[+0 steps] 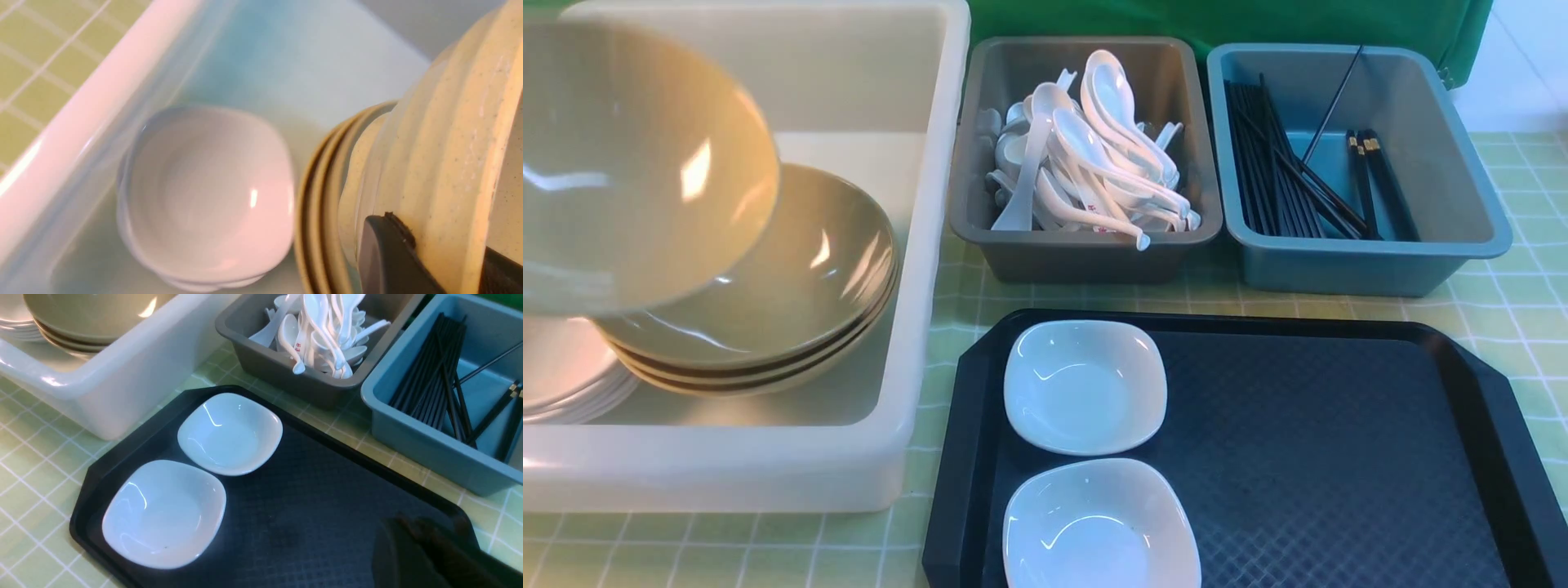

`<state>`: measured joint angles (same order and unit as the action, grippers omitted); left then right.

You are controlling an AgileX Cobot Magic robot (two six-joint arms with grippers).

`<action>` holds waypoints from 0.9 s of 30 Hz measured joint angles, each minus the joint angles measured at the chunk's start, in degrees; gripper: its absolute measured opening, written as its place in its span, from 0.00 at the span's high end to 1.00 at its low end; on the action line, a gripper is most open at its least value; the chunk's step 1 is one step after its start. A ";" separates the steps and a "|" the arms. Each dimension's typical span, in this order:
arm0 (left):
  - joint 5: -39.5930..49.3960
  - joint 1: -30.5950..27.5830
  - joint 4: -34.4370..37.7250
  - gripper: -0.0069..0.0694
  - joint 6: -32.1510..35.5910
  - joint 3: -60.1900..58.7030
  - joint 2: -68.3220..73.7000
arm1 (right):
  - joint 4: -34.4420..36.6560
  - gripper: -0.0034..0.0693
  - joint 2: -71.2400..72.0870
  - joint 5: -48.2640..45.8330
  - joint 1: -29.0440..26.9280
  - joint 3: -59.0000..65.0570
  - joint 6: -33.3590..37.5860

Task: On green table put chopsticks spoon bowls plates into blue grey white boxes.
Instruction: 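Place the tan bowl onto the bowl stack in the left bin with the left gripper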

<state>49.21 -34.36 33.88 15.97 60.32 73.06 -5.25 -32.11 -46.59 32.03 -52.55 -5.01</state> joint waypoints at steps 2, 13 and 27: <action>-0.01 0.62 0.77 0.89 -0.18 -0.56 2.00 | 0.00 0.89 0.00 0.00 0.00 0.00 0.28; -0.99 3.46 5.06 0.89 2.25 -0.76 9.74 | 0.14 0.89 0.00 0.00 0.00 0.00 0.39; -4.59 9.67 -0.09 0.86 -0.28 -0.76 11.73 | 0.21 0.89 0.00 0.00 0.00 0.02 0.42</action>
<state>44.62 -24.68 33.79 15.69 59.56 84.78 -5.04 -32.11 -46.59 32.03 -52.53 -4.59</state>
